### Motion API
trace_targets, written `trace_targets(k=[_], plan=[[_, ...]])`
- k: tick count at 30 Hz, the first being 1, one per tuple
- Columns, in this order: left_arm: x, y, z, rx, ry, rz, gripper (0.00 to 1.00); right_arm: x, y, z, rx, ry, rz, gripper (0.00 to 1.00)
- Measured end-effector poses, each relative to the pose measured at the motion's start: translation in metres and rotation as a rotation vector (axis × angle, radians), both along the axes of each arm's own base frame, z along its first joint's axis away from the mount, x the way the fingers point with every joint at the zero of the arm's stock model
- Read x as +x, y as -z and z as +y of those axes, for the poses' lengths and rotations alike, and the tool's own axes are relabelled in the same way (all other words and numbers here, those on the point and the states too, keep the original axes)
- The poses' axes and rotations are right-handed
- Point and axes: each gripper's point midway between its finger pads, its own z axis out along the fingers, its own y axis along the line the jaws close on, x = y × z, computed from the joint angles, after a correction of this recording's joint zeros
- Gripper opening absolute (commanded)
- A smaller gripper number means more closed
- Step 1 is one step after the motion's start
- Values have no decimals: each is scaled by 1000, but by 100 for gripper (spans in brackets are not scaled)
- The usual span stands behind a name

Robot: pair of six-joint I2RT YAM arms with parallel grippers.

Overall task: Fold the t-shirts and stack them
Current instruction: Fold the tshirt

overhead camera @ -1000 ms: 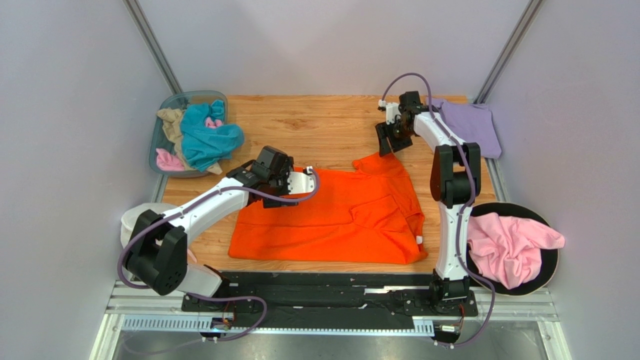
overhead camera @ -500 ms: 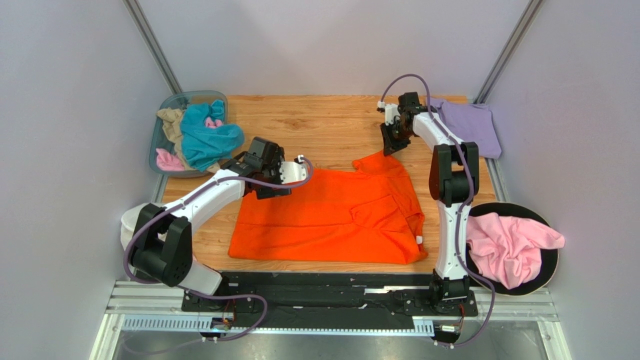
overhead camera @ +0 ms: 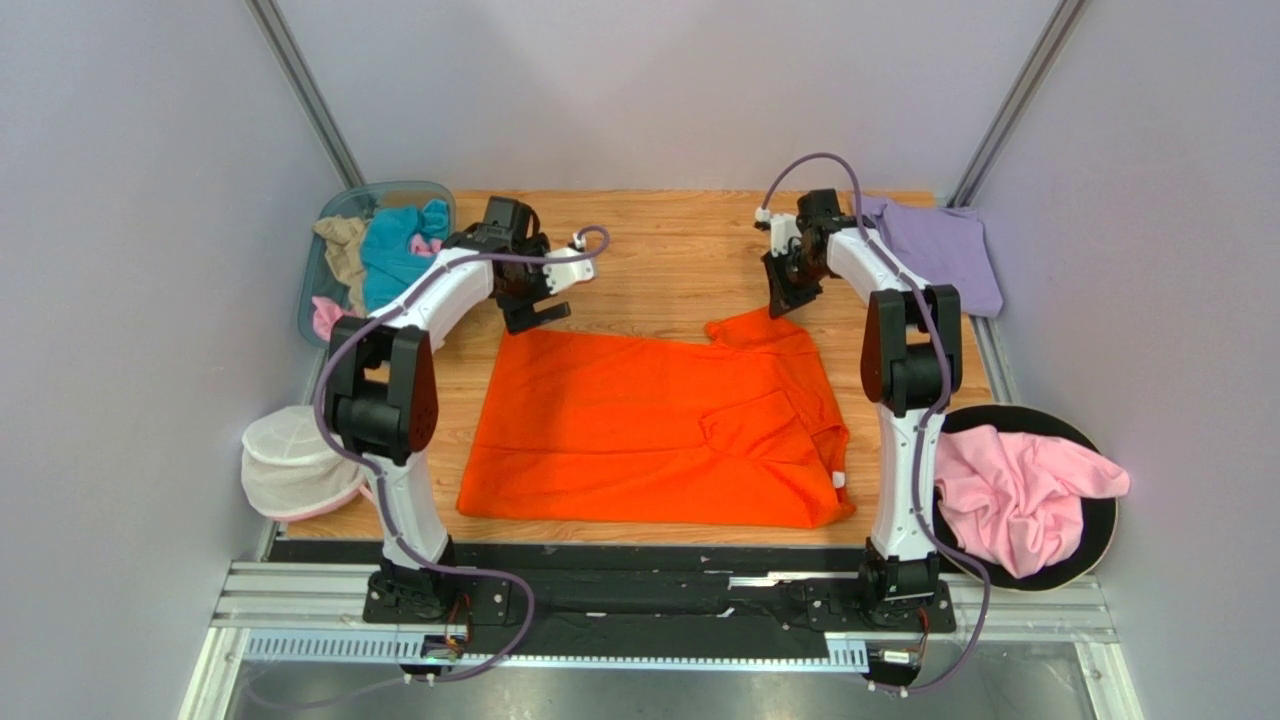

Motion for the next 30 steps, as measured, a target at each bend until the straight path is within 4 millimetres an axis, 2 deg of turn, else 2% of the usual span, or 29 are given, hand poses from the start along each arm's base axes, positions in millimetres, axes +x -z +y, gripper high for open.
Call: trace_targets(k=[8,15,26,30], plan=[[23,30,9,-4,-6,153,94,-24,0,-1,-13,-24,33,0],[17,58,22,13,-4,293,94,-32,-3,-3,-31,-37,31,0],[18,54,38,37,1,337,94,-33,-2,-3,-42,-42,29,0],[19,62,44,48,-2,358,94,-35,1,-2,-46,-45,35,0]])
